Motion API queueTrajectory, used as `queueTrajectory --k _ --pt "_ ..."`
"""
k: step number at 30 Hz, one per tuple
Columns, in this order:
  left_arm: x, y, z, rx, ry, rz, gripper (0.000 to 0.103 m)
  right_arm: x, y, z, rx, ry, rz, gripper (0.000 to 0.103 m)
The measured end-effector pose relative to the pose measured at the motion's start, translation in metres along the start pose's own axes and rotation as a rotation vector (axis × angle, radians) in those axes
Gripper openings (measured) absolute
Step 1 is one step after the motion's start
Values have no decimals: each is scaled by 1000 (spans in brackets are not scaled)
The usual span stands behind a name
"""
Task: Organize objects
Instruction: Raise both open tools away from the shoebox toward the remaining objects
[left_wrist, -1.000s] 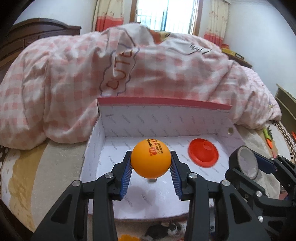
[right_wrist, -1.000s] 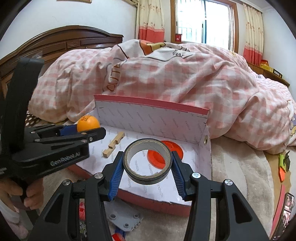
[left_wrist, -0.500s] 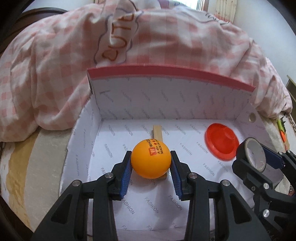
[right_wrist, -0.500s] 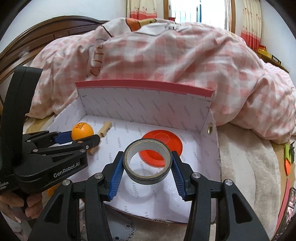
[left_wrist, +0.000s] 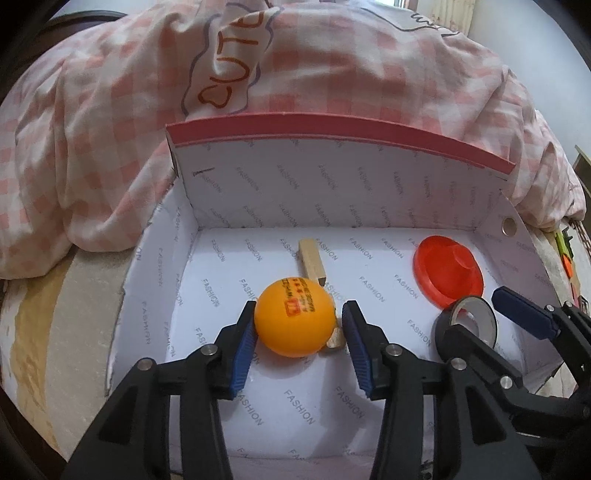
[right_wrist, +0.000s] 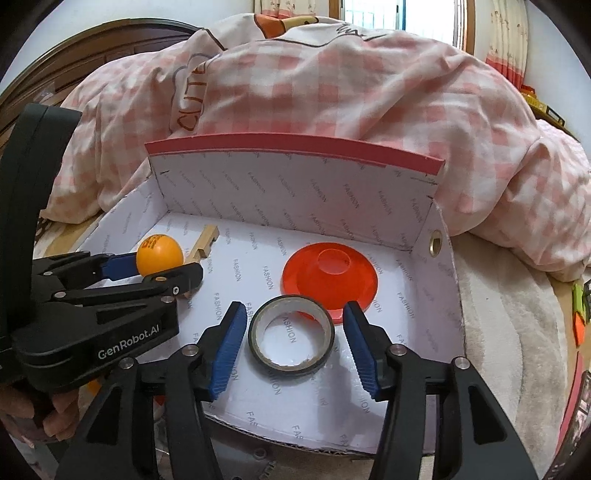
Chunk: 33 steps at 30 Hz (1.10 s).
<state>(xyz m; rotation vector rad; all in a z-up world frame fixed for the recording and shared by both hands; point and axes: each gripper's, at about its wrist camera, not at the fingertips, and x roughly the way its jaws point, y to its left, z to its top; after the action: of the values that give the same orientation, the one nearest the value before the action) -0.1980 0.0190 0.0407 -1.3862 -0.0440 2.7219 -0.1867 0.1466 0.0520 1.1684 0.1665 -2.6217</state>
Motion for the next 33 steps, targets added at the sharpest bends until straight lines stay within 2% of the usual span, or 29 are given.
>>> queueTrajectory --k 4,8,15,23,33 --pt "-10 1 1 -11 -28 -8 49 -9 -2 -1 18 -30 8 60" --pt "-23 1 1 -17 -60 -7 54 -21 -5 0 35 -76 -4 71" --pt "-45 -11 -9 28 -99 -8 55 -41 -8 -7 60 -107 20 72" --pt "-64 -6 -12 24 -131 -26 55 -67 -9 -23 95 -139 38 72" --pt "-93 -5 -48 37 -147 -55 56 -101 -2 -58 94 -156 63 72"
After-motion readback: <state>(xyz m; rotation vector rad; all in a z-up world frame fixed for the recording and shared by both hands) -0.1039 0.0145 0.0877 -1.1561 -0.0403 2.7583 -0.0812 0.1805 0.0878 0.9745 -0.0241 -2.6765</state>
